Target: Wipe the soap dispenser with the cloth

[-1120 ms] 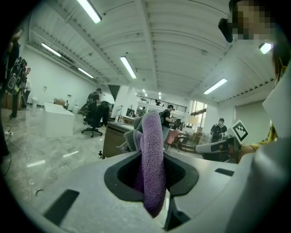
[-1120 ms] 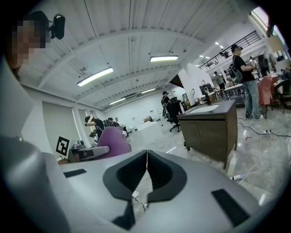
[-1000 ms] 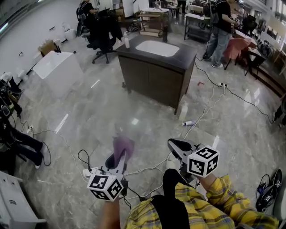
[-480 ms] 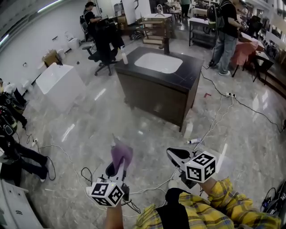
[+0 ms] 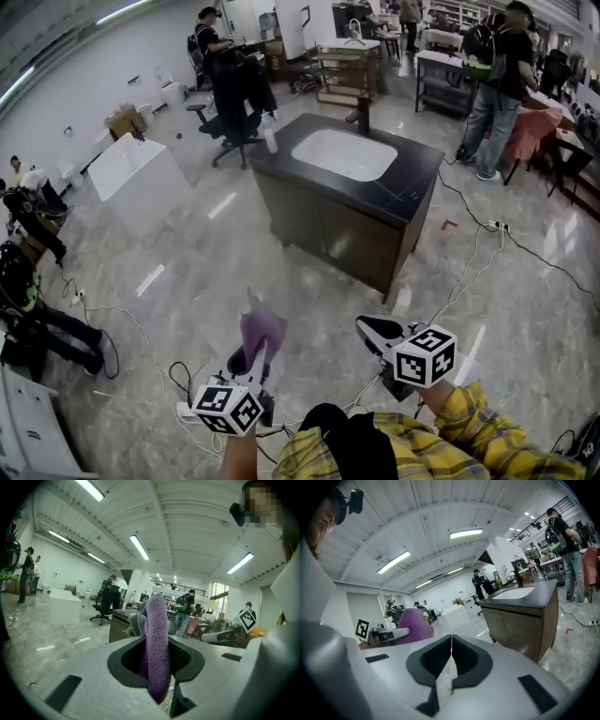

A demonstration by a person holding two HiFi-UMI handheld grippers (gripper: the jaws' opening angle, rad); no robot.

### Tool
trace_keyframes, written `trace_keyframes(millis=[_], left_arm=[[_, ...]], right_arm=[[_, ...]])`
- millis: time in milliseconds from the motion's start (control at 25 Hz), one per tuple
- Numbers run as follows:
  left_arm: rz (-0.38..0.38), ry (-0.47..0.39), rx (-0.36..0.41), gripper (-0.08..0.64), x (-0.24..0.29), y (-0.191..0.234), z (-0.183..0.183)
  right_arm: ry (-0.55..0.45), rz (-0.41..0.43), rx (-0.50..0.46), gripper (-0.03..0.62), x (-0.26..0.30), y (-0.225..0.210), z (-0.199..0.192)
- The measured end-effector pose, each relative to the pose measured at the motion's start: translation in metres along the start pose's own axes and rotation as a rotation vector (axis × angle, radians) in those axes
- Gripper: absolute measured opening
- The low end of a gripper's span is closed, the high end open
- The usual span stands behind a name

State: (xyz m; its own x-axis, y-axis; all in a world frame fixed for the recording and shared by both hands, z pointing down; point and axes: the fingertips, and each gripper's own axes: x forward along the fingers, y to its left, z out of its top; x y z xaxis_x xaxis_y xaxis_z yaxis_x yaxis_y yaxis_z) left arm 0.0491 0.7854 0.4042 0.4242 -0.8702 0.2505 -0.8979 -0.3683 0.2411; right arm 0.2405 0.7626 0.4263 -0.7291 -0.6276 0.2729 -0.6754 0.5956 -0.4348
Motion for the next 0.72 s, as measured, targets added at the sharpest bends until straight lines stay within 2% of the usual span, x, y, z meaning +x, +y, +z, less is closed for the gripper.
trace_keyframes(millis=[240,520,720], left_arm=[[0.019,-0.003,-0.001,0.077,0.029,0.018,0.016],[-0.067,0.022,0.0,0.077,0.095,0.045,0.031],[-0.146,0.032,0.025,0.077,0.145,0.089,0.068]], right_arm=[[0.006,0.018,-0.001,0.006,0.028,-0.016,0.015],[0.01,-0.051,0.005,0.006,0.066,-0.049,0.038],[-0.02,-0.119,0.042,0.006,0.117,-0.062,0.071]])
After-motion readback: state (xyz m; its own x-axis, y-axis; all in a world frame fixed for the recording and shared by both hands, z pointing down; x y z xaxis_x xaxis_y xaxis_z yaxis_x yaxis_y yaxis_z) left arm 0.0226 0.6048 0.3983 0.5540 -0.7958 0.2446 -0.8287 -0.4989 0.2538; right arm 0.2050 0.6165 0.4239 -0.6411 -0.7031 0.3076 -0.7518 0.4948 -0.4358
